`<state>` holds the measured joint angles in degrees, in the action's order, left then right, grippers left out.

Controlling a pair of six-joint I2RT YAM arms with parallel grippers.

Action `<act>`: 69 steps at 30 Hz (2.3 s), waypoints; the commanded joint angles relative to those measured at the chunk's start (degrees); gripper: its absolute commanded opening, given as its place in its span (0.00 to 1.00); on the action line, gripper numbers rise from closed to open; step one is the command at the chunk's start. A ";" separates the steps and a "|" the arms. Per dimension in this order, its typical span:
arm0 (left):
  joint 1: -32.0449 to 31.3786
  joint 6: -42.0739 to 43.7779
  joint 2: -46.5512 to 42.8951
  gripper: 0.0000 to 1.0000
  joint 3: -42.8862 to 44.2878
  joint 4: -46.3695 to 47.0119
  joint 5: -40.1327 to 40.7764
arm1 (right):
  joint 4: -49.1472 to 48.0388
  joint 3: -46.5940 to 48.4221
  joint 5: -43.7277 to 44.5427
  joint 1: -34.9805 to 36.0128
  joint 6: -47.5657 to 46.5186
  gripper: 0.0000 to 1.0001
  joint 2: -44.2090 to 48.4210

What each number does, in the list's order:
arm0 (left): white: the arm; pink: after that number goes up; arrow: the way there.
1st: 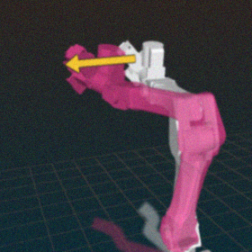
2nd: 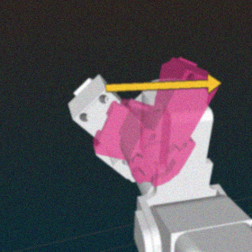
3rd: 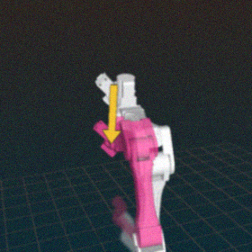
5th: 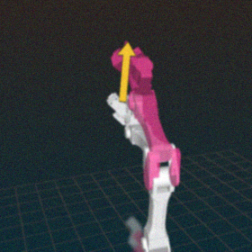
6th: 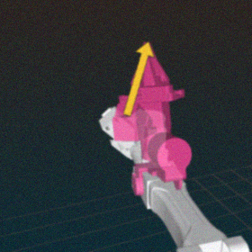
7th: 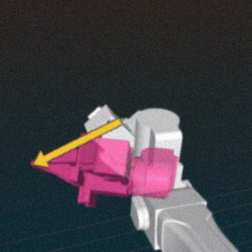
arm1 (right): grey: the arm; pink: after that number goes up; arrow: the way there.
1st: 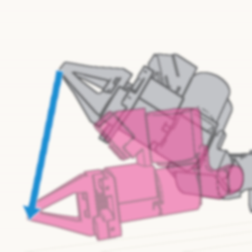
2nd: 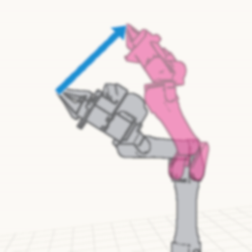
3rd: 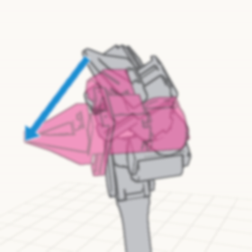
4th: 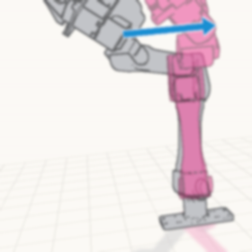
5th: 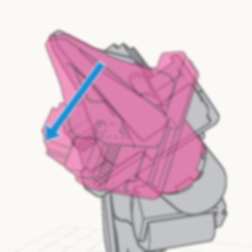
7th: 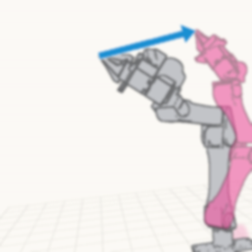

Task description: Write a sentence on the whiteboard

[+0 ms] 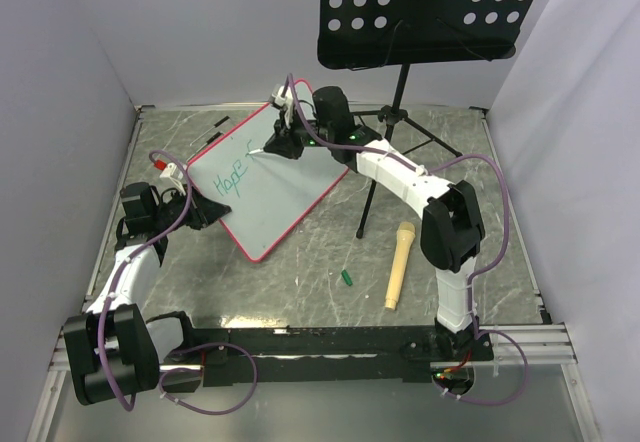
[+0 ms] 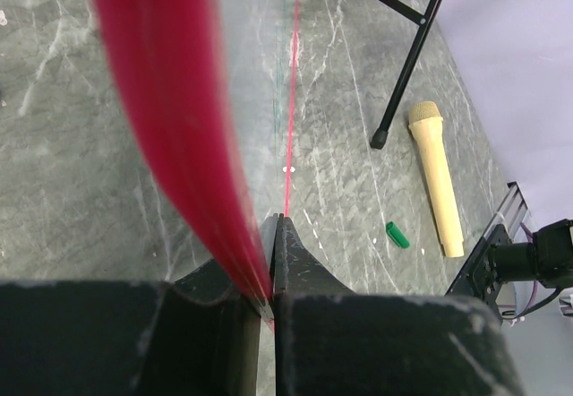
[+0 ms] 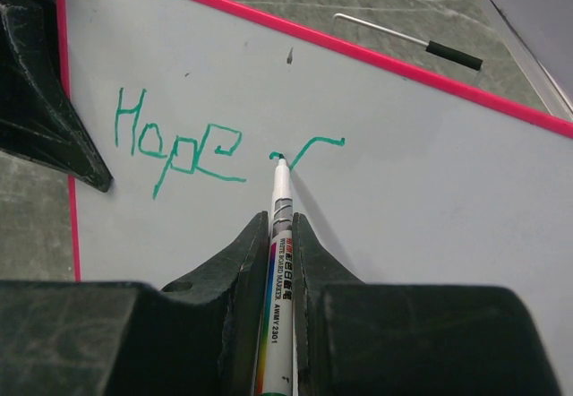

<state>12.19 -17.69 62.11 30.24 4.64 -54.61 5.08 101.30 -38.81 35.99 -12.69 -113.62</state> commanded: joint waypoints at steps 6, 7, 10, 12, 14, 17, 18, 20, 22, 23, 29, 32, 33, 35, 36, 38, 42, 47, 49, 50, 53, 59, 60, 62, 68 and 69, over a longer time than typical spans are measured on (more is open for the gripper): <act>-0.23 3.81 -0.67 0.01 2.81 2.30 0.82 | -1.92 0.22 3.30 -1.27 -0.58 0.00 1.39; -0.23 3.81 -0.76 0.01 2.81 2.30 0.73 | -1.83 0.48 3.30 -1.44 -0.58 0.00 1.30; -0.23 3.81 -0.76 0.01 2.81 2.30 0.82 | -1.92 0.83 3.56 -1.53 -0.41 0.00 1.39; -0.32 3.72 -0.85 0.01 2.81 2.39 0.73 | -1.66 1.01 3.21 -1.80 -0.23 0.00 1.47; -0.23 3.81 -0.76 0.01 2.81 2.30 0.73 | -1.74 0.92 2.34 -1.97 0.20 0.00 1.74; -0.32 3.63 -0.85 0.01 2.81 2.47 0.64 | -3.40 -1.18 -1.08 -2.06 1.61 0.00 4.02; -0.32 3.63 -0.85 0.01 2.81 2.47 0.64 | -3.76 -1.71 -1.70 -2.06 1.87 0.00 5.94; -0.32 3.54 -0.93 0.01 2.72 2.65 0.73 | -4.46 -2.94 -3.55 -2.24 3.01 0.00 8.93; -0.32 3.54 -0.85 0.01 2.72 2.56 0.73 | -4.56 -2.86 -6.70 -3.55 4.16 0.00 10.43; -0.32 3.37 -0.93 0.01 2.81 2.65 0.73 | -4.55 -2.68 -7.94 -4.16 5.82 0.00 11.31; -0.23 3.37 -1.20 0.01 2.72 2.65 0.73 | -2.45 -0.66 -16.82 -9.70 6.54 0.00 10.88; -0.32 3.45 -0.85 0.01 2.81 2.47 0.73 | -0.95 -1.10 -18.05 -10.50 4.87 0.00 10.88; -0.32 3.45 -0.76 0.01 2.81 2.39 0.65 | -1.04 -1.45 -18.06 -10.67 4.69 0.00 10.97; -0.23 3.54 -0.50 0.01 2.98 2.30 0.64 | -0.95 -1.89 -17.97 -10.67 4.17 0.00 10.97; -0.23 3.54 -0.41 0.01 2.98 2.12 0.56 | -0.78 -1.72 -18.06 -10.59 4.16 0.00 10.79; -0.23 3.54 -0.41 0.01 2.98 2.30 0.56 | -0.60 -1.10 -18.50 -10.50 4.60 0.00 10.09; -0.32 3.54 -0.50 0.01 2.98 2.30 0.64 | -1.21 -1.36 -19.02 -10.24 5.22 0.00 9.82; -0.23 3.63 -0.32 0.01 2.98 2.39 0.29 | -1.65 -3.64 -18.15 -8.48 3.90 0.00 10.79; -0.23 3.80 -0.14 0.01 3.07 2.13 0.29 | -2.44 -5.75 -16.49 -6.55 2.76 0.00 11.58; -0.23 3.89 -0.06 0.01 3.16 2.12 0.21 | -3.23 -6.45 -15.61 -5.85 2.41 0.00 11.84; -0.23 4.07 0.03 0.01 3.16 1.77 0.12 | -4.20 -8.22 -13.05 -3.65 1.26 0.00 12.11; -0.23 4.07 0.47 0.01 3.16 1.77 0.03 | -4.47 -7.08 -7.97 -1.01 -0.05 0.00 9.57; -0.32 4.16 0.73 0.01 3.25 1.68 0.03 | -4.64 -6.99 -7.17 -0.83 -0.40 0.00 9.13; -0.32 4.16 0.74 0.01 3.25 1.60 0.03 | -6.21 -7.08 -4.98 -0.83 -0.06 0.00 8.16; -0.23 4.25 1.00 0.01 3.33 1.42 -0.06 | -6.40 -5.06 -2.06 -1.09 -0.41 0.00 5.61; -0.23 4.25 1.00 0.01 3.34 1.42 0.03 | -6.31 -4.71 -1.80 -1.09 -0.49 0.00 5.26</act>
<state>12.19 -16.95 62.92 30.79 4.78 -55.20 1.67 92.68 -43.31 35.11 -11.73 -106.61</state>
